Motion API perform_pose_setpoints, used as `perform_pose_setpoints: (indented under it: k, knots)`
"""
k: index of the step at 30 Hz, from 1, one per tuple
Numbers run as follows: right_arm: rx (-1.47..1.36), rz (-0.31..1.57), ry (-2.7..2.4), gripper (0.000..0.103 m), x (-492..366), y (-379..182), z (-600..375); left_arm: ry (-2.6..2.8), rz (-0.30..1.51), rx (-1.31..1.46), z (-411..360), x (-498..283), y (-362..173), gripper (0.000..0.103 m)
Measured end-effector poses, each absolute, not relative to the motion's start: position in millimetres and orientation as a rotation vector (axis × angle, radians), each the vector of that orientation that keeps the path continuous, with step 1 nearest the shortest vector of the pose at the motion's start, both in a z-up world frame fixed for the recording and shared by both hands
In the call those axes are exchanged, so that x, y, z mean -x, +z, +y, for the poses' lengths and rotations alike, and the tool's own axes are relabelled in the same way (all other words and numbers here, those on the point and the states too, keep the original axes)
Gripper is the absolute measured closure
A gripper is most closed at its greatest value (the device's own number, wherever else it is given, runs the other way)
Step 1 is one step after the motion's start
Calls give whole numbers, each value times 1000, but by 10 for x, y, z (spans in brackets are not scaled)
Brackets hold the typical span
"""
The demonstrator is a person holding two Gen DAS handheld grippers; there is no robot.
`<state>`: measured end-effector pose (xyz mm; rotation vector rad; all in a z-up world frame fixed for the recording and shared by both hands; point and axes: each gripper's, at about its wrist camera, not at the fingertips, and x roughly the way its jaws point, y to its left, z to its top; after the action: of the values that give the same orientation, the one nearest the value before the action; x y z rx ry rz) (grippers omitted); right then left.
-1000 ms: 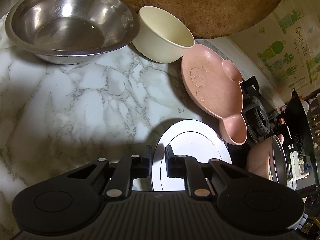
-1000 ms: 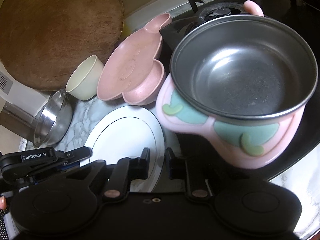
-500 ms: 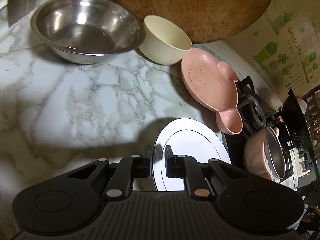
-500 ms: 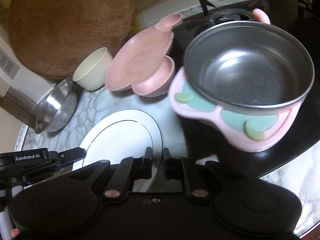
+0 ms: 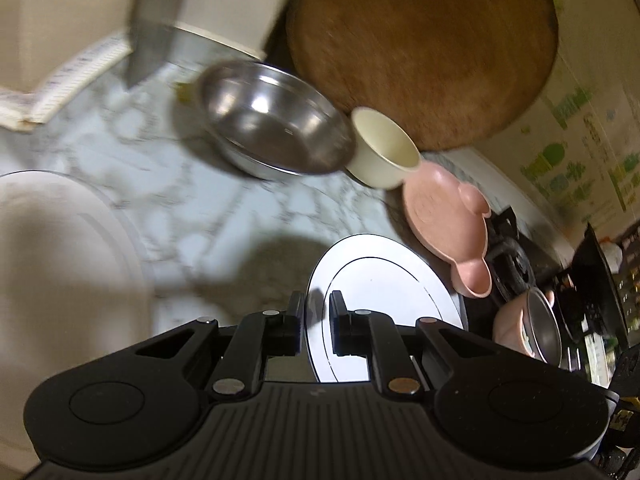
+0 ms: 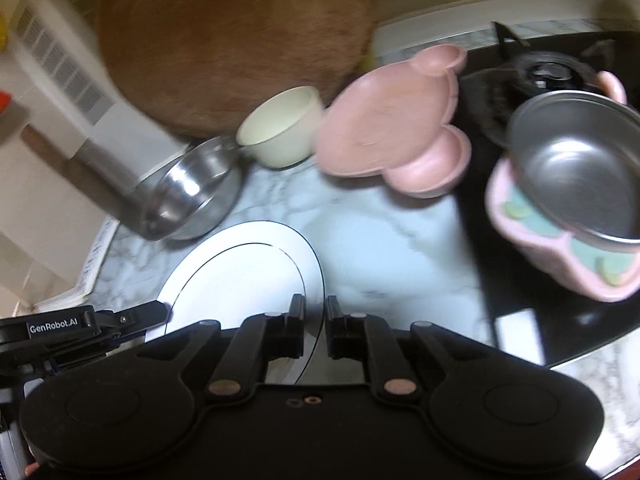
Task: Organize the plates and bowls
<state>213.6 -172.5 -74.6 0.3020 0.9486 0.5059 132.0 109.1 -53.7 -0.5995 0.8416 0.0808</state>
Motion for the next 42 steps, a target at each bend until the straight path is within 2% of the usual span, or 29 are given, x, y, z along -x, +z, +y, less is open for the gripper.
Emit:
perform_pose_setpoints:
  k: [10,21,42]
  knots:
    - [-206,956,667,91,-1987,-586,-952,225,768,638,1691,-706,-447,91]
    - [-62,953,787,91,-1777,-686,-105,365,773,716,2271,-218,-703,91]
    - [77,955,836,92,-1683,-896,542,428,834,718,2585,-104,-1011,91]
